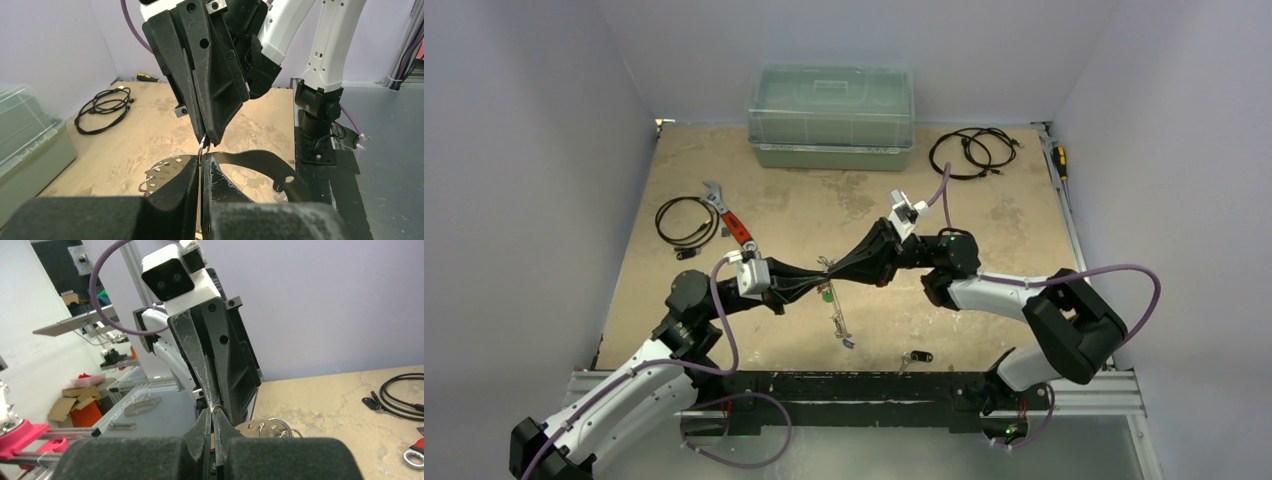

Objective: Put the keys on the keyring

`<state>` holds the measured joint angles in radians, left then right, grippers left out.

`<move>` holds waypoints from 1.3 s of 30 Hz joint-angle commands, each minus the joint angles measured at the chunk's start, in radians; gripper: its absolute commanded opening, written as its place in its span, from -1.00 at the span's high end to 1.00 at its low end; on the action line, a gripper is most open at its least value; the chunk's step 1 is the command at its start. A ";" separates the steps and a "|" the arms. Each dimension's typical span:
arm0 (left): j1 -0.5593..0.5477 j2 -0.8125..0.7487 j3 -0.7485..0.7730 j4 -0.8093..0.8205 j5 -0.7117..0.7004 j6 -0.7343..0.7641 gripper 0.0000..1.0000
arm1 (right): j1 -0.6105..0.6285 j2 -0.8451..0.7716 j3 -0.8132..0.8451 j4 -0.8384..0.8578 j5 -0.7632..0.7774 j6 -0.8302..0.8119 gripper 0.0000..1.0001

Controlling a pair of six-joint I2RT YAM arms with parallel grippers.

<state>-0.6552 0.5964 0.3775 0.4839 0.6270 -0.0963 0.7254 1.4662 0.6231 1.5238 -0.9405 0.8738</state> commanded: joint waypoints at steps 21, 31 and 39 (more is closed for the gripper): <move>-0.003 0.066 0.431 -0.679 -0.029 0.230 1.00 | 0.024 -0.200 0.311 -1.363 -0.023 -1.047 0.64; -0.050 0.141 0.516 -0.825 -0.080 0.305 1.00 | 0.025 -0.249 0.332 -1.443 0.007 -1.083 0.40; -0.055 0.205 0.606 -0.948 -0.147 0.306 1.00 | 0.023 -0.305 0.431 -1.649 0.136 -1.200 0.31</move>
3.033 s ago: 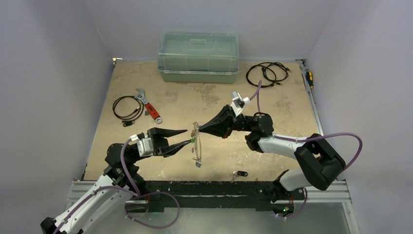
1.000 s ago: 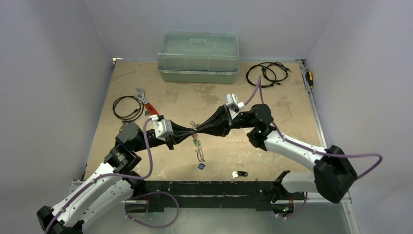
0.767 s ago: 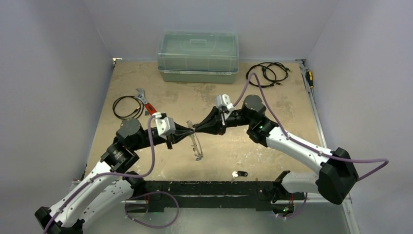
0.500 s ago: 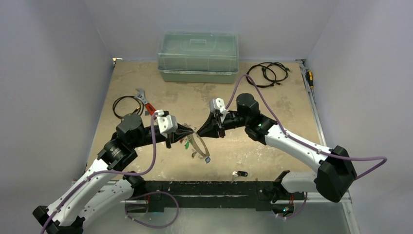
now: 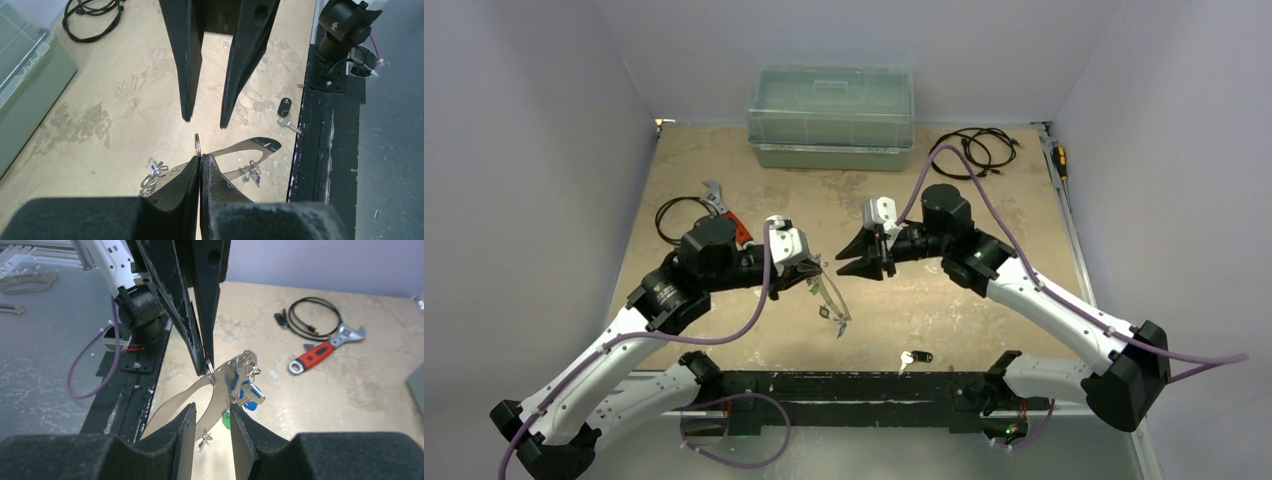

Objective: Put the keys on the keyring

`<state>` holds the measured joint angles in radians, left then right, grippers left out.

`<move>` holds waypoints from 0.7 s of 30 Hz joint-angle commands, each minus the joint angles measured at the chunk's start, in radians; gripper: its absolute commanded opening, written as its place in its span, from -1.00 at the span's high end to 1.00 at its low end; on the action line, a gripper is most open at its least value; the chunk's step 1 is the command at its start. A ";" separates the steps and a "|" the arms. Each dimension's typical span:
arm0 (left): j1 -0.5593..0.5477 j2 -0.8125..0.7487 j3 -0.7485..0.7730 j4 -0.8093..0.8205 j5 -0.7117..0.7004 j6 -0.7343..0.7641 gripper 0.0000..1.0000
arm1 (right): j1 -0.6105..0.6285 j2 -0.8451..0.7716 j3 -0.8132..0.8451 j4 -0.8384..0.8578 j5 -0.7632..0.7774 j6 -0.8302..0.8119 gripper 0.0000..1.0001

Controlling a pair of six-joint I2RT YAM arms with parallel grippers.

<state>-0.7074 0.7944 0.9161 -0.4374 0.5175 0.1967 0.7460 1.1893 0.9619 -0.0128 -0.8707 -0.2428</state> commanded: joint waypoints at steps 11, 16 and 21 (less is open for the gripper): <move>-0.017 0.096 0.176 -0.157 -0.036 -0.038 1.00 | 0.003 0.013 0.197 -0.293 -0.051 -0.181 0.12; -0.024 0.112 0.204 -0.207 -0.035 -0.047 1.00 | 0.004 0.049 0.206 -0.302 -0.090 -0.203 0.03; -0.032 0.125 0.221 -0.233 -0.035 -0.052 1.00 | 0.006 0.087 0.228 -0.294 -0.129 -0.206 0.03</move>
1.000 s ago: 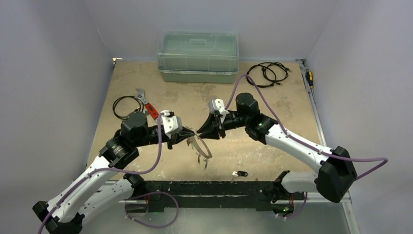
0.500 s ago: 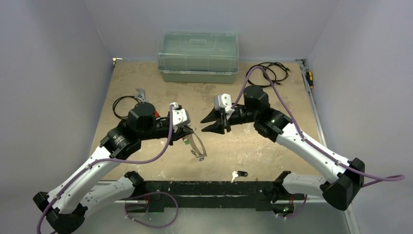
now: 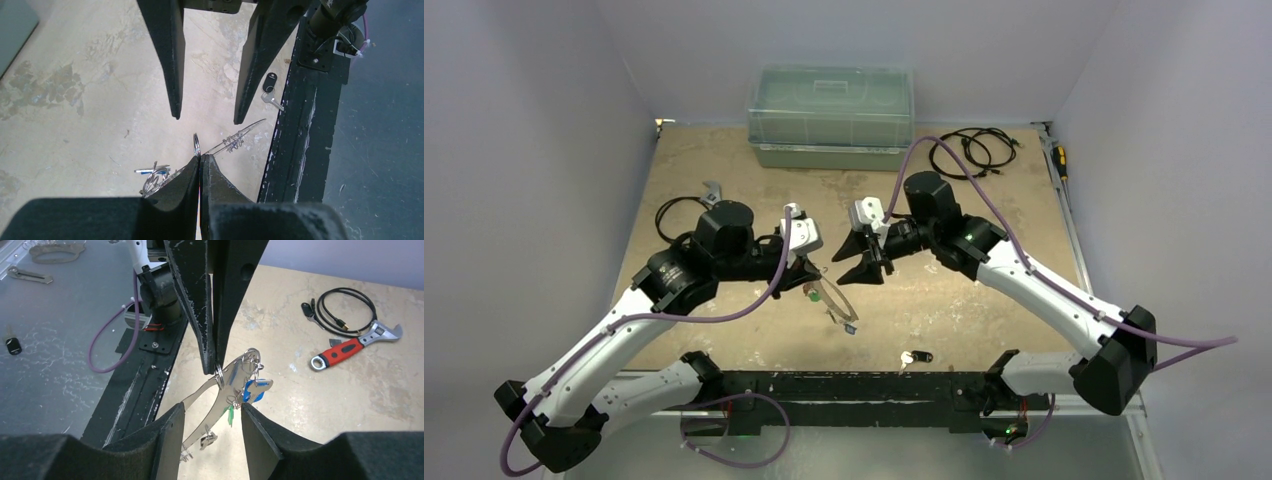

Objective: Put the keys on the keyring

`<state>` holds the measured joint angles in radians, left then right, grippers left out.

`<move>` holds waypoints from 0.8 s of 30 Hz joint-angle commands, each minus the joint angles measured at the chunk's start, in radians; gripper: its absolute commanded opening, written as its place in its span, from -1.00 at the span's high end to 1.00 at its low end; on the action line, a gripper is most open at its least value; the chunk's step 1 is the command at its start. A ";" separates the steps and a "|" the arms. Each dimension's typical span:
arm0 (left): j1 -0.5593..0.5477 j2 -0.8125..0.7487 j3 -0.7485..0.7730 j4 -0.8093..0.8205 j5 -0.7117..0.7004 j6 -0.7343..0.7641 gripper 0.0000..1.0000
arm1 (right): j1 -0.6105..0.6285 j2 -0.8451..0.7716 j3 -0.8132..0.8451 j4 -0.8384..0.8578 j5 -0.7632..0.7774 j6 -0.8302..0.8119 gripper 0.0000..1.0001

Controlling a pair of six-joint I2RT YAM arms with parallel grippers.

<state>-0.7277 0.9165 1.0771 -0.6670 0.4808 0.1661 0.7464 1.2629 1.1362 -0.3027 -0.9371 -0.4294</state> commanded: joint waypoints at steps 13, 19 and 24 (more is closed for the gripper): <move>-0.041 0.025 0.071 -0.005 0.000 -0.022 1.00 | 0.023 0.055 0.065 0.046 -0.105 0.003 0.30; -0.050 0.034 0.072 -0.007 -0.004 -0.018 1.00 | 0.031 0.077 0.074 0.044 -0.106 0.004 0.54; -0.053 0.039 0.076 -0.008 -0.005 -0.017 1.00 | 0.034 0.089 0.074 0.023 -0.098 -0.009 0.70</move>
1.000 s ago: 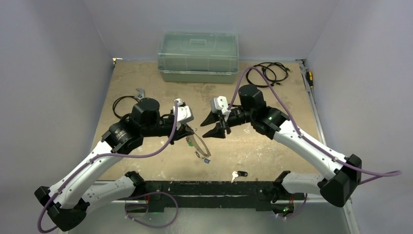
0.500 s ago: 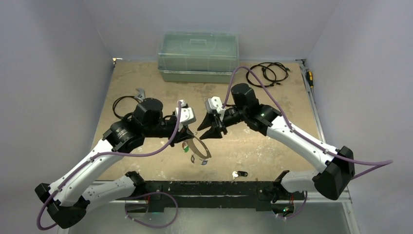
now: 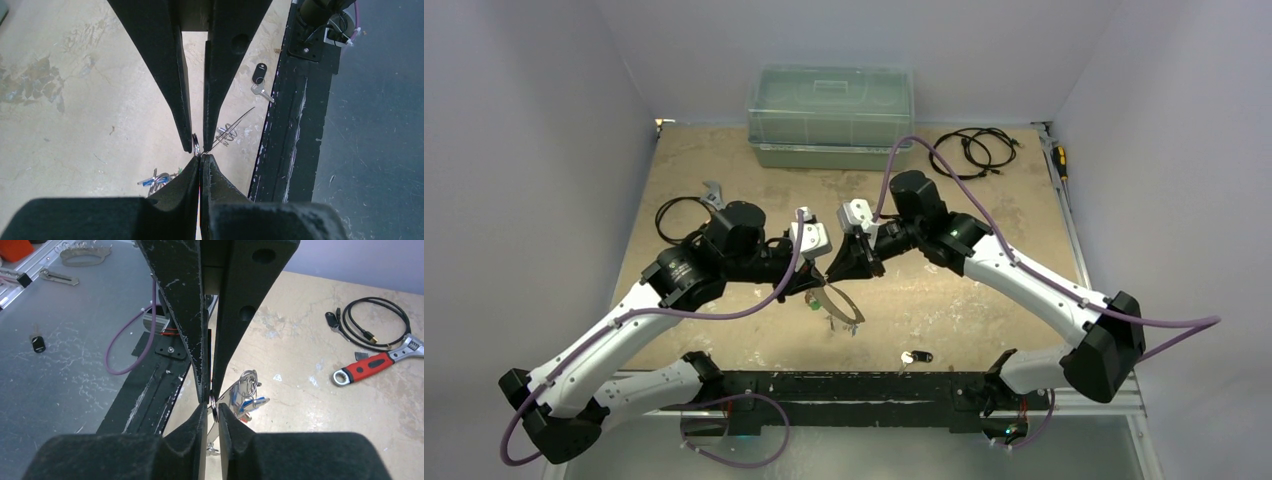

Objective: Put the keys on the keyring

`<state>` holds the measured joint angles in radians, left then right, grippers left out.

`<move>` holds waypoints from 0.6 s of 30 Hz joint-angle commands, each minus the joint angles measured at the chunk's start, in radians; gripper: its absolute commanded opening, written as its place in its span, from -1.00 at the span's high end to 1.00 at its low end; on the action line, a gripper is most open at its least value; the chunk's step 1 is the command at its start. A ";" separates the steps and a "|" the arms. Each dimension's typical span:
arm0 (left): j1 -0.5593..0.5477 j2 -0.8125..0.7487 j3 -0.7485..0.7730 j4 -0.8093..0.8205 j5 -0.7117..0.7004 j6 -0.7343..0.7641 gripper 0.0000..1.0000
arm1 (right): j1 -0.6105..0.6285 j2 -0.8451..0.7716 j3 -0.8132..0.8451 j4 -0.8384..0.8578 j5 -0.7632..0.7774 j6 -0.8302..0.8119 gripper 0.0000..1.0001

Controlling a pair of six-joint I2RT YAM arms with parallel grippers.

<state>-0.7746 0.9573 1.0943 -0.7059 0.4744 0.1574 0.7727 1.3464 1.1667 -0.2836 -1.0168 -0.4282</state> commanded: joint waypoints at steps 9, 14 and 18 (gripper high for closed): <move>-0.014 0.002 0.078 0.041 -0.027 -0.025 0.95 | 0.012 0.004 0.024 0.035 -0.079 -0.024 1.00; -0.014 -0.112 0.021 0.165 -0.051 -0.049 -0.33 | 0.013 -0.092 -0.134 0.456 -0.063 0.195 1.00; -0.014 -0.244 -0.091 0.343 -0.055 -0.063 -0.34 | 0.013 -0.143 -0.273 0.917 -0.013 0.485 1.00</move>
<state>-0.7822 0.8280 1.0702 -0.5713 0.4297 0.1169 0.7795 1.2739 0.9737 0.0872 -1.0416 -0.2420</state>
